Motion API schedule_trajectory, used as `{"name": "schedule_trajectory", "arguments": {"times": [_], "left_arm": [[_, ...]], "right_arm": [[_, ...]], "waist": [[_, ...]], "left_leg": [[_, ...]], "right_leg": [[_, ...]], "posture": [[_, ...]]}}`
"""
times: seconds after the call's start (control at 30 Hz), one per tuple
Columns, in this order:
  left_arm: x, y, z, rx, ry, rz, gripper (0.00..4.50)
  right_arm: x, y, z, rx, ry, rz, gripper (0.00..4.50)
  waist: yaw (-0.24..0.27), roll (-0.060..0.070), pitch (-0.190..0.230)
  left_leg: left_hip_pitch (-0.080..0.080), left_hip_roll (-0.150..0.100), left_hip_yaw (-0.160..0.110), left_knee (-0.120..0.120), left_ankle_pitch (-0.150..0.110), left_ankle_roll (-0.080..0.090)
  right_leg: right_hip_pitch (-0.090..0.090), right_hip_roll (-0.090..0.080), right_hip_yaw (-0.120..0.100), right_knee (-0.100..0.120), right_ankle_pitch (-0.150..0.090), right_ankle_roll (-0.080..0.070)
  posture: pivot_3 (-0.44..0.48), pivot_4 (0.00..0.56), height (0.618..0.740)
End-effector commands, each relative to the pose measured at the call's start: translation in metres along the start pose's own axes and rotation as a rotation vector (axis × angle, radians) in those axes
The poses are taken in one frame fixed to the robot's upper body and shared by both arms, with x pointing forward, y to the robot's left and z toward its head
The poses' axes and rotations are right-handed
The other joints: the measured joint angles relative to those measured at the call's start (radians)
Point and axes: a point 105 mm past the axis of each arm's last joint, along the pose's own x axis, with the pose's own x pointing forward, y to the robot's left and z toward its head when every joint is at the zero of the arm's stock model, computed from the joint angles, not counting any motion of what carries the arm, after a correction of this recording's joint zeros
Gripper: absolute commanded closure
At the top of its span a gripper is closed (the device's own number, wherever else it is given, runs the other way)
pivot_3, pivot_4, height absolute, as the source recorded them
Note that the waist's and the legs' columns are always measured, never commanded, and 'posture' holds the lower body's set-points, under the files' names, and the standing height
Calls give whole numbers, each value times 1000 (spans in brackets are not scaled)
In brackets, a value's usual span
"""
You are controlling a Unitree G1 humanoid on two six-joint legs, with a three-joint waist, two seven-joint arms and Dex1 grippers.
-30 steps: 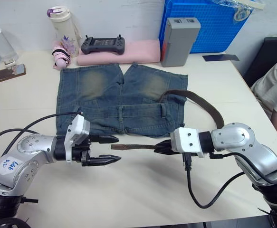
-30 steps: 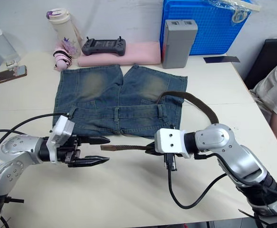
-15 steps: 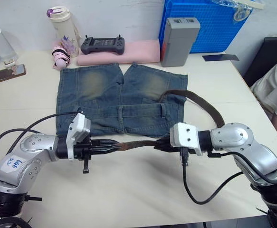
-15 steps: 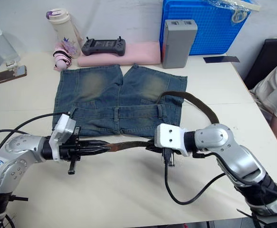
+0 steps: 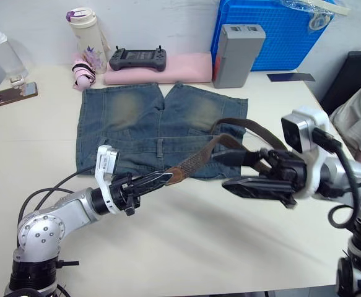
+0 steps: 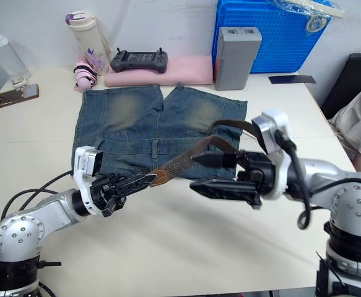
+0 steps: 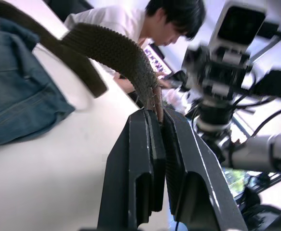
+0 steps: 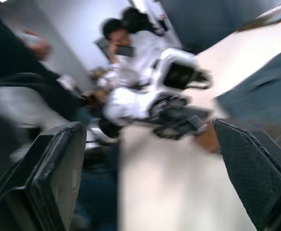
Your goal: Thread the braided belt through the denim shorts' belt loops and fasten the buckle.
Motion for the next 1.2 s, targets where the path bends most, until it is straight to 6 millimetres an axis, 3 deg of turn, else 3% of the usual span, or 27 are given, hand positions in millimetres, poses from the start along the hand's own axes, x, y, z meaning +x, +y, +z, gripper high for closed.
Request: {"name": "schedule_trajectory", "arguments": {"times": [0.03,0.13,0.2,0.4,0.5,0.6,0.83,0.87,1.0,1.1,1.2], "left_arm": [[5,-17,3,6,-11,-49,4500],[5,-20,6,2,-20,-50,4500],[5,-22,8,2,-21,-51,4500],[3,-20,6,0,-20,-32,4500],[3,-20,6,0,-25,-29,4500],[3,-20,8,1,-32,-29,4500],[2,-20,9,2,-34,-24,4500],[2,-20,9,2,-35,-24,4500],[2,-16,9,23,-28,7,4500],[2,-10,6,88,27,34,3352],[-2,15,-1,376,199,163,2106]], "right_arm": [[12,-3,-19,72,43,-22,61],[20,-26,-30,167,17,-120,61],[24,-32,-27,210,-55,-126,61],[21,-46,13,338,-402,-128,61],[15,-51,21,368,-483,-155,61],[12,-57,21,393,-524,-187,883],[7,-65,19,422,-562,-231,4192],[6,-66,20,424,-570,-236,4403],[5,-67,22,418,-582,-245,4403],[6,-68,23,409,-585,-253,4500],[-2,-75,25,408,-612,-298,4500]], "waist": [[-1,0,0],[0,1,0],[2,1,0],[3,1,0],[3,1,0],[3,1,0],[3,2,0],[3,2,0],[3,2,0],[3,2,0],[3,3,0]], "left_leg": [[1,0,0,0,0,0],[1,0,0,0,1,-2],[0,0,-1,1,1,-2],[-2,0,-2,1,1,-2],[-2,0,-3,1,1,-2],[-2,0,-3,1,1,-2],[-2,0,-3,1,1,-2],[-2,0,-3,1,1,-2],[-2,0,-3,1,1,-1],[-2,0,-4,0,1,-1],[-2,0,-4,0,1,-1]], "right_leg": [[0,0,0,0,0,0],[0,0,0,1,0,0],[0,0,-1,1,0,0],[0,0,-3,1,0,0],[0,0,-3,1,0,0],[0,0,-3,0,0,0],[0,0,-3,0,0,0],[0,0,-3,0,0,0],[0,0,-3,-2,0,0],[0,0,-3,-2,0,0],[0,1,-4,-3,0,0]], "posture": [[0,150,728],[0,150,728],[0,150,728],[0,150,728],[0,150,728],[0,150,728],[0,150,728],[0,150,728],[0,150,728],[0,150,728],[0,150,728]]}}
